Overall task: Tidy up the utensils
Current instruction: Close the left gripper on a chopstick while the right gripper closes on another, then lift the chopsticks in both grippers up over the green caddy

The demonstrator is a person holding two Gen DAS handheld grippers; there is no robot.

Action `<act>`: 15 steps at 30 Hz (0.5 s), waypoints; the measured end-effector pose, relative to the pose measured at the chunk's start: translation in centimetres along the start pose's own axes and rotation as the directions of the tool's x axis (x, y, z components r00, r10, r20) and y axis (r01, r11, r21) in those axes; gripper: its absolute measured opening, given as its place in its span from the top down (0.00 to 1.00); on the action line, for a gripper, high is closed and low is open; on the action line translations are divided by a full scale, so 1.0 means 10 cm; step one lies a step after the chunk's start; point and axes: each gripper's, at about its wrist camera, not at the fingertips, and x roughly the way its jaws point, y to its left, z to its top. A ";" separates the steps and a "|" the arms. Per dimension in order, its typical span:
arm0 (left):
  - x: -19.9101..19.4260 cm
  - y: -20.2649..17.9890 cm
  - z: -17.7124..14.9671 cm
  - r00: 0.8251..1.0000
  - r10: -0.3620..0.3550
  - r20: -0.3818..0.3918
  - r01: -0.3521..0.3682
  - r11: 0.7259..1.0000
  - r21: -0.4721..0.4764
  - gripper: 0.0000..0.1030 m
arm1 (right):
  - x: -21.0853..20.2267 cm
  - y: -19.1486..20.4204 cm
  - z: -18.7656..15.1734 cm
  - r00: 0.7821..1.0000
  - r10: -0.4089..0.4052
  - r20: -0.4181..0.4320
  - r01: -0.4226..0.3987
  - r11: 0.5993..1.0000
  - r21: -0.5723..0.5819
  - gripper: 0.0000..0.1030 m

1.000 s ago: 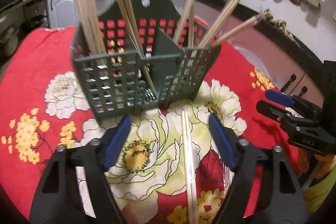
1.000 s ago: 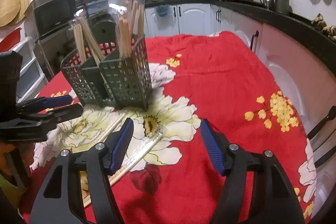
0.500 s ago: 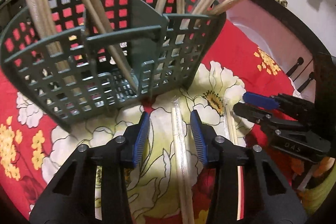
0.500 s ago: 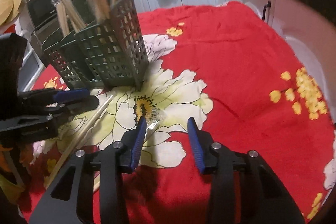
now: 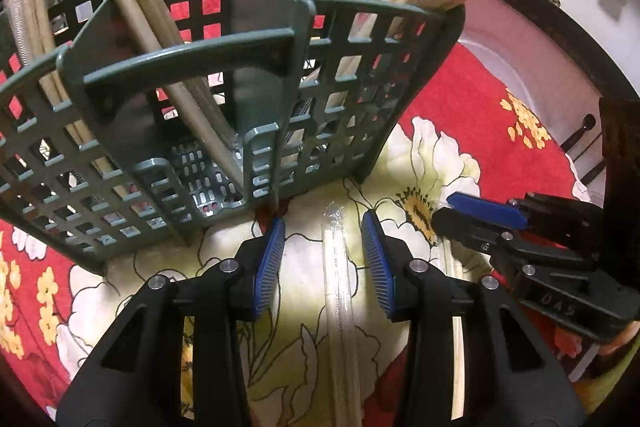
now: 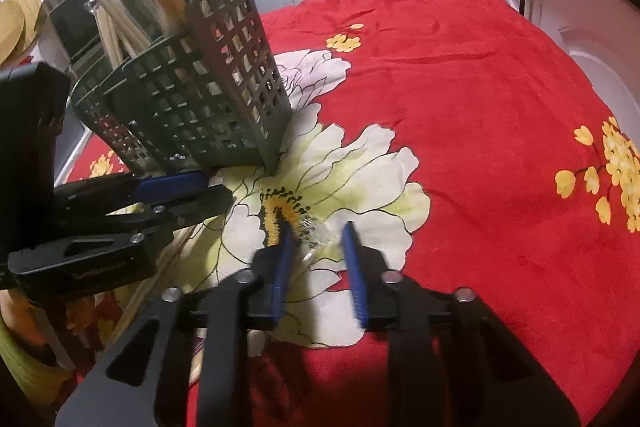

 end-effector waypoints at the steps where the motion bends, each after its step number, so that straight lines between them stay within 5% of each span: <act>1: 0.00 0.00 0.00 1.000 0.001 0.001 -0.001 1.000 -0.002 0.67 | 0.00 0.00 0.00 1.000 -0.004 0.004 0.004 1.000 -0.003 0.89; 15: 0.01 0.02 -0.06 0.999 0.031 -0.023 -0.031 1.000 0.001 0.91 | -0.39 0.14 0.02 0.995 -0.012 0.100 0.016 0.999 -0.043 0.97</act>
